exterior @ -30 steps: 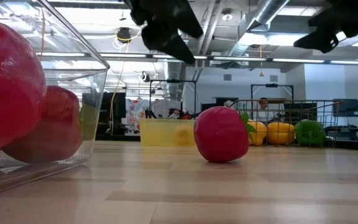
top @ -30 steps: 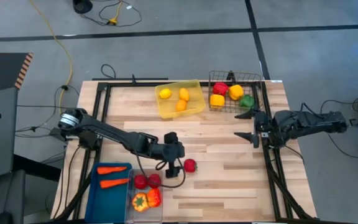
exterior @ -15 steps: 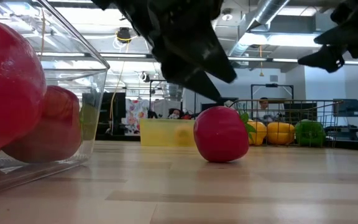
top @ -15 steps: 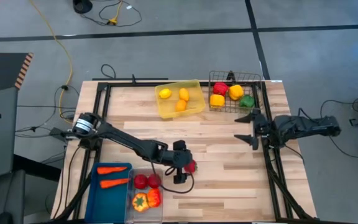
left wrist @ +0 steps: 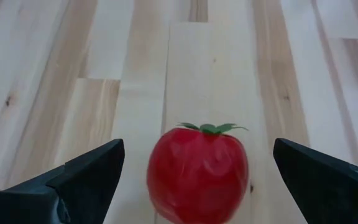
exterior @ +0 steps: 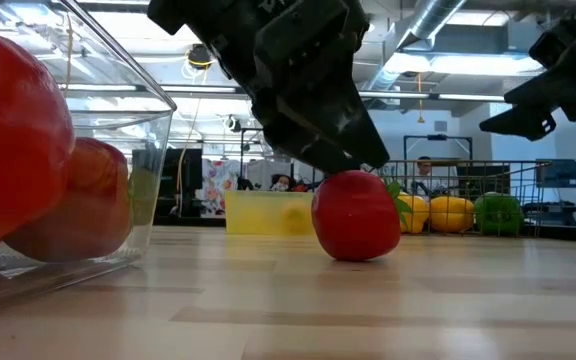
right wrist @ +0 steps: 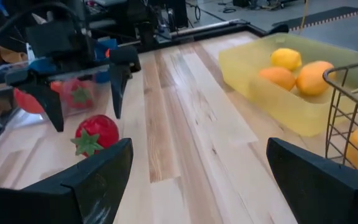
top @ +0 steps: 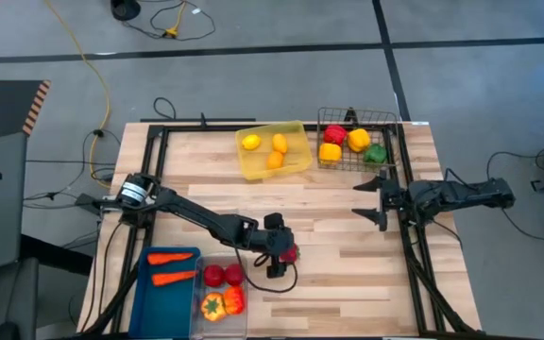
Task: Sort produce into baskets
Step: Put the red tomato into the transparent bin, then return to Home Position
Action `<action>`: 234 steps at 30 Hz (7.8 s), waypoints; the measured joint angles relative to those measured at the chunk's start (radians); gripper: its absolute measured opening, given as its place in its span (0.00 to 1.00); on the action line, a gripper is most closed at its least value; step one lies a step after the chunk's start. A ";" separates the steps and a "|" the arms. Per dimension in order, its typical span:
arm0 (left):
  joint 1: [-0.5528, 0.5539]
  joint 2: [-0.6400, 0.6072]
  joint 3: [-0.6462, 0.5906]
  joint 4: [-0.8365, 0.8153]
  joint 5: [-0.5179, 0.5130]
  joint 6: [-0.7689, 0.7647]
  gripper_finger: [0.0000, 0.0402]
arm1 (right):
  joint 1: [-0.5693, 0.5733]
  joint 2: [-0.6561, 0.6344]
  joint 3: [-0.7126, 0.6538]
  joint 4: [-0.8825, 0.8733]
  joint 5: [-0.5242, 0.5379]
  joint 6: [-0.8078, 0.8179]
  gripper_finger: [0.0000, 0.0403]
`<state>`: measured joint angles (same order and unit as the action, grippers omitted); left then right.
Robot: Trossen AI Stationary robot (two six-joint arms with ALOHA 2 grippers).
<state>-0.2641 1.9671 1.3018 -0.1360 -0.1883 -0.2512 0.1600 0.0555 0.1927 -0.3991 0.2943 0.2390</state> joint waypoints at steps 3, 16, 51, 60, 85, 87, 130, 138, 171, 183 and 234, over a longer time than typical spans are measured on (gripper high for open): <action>0.004 0.016 0.001 0.015 0.000 -0.017 1.00 | 0.000 0.000 -0.008 -0.002 0.000 0.000 0.99; -0.003 0.033 0.001 0.030 0.023 -0.021 1.00 | 0.001 0.002 -0.019 0.000 0.000 -0.001 0.99; 0.002 0.114 0.000 0.073 -0.031 -0.022 0.81 | -0.052 0.002 -0.108 0.207 0.004 -0.068 0.99; 0.005 0.113 0.000 0.079 -0.027 -0.016 0.68 | -0.051 0.001 -0.119 0.270 -0.006 -0.116 0.99; -0.142 -0.360 0.000 -0.614 0.315 -0.274 0.70 | -0.051 0.003 -0.117 0.230 -0.006 -0.105 0.99; -0.173 -0.367 0.000 -0.656 0.314 -0.312 0.70 | -0.051 0.003 -0.117 0.230 -0.006 -0.105 0.99; -0.239 -0.552 0.000 -0.787 0.036 -0.347 0.96 | -0.051 0.003 -0.119 0.227 -0.006 -0.101 0.99; -0.355 -0.900 -0.154 -0.724 -0.330 -0.355 0.96 | -0.051 0.003 -0.119 0.227 -0.006 -0.101 0.99; -0.026 -1.850 -1.193 0.229 -0.217 0.278 0.96 | -0.051 0.003 -0.119 0.228 0.019 -0.116 0.99; 0.054 -1.964 -1.240 0.140 -0.192 0.326 0.96 | -0.051 0.003 -0.119 0.228 0.019 -0.116 0.99; 0.485 -1.965 -1.292 0.230 0.180 0.475 0.96 | -0.051 0.003 -0.120 0.228 0.023 -0.116 0.99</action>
<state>0.2205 0.0017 0.0093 0.0938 -0.0078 0.2241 0.1085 0.0589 0.0731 -0.1715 0.3168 0.1234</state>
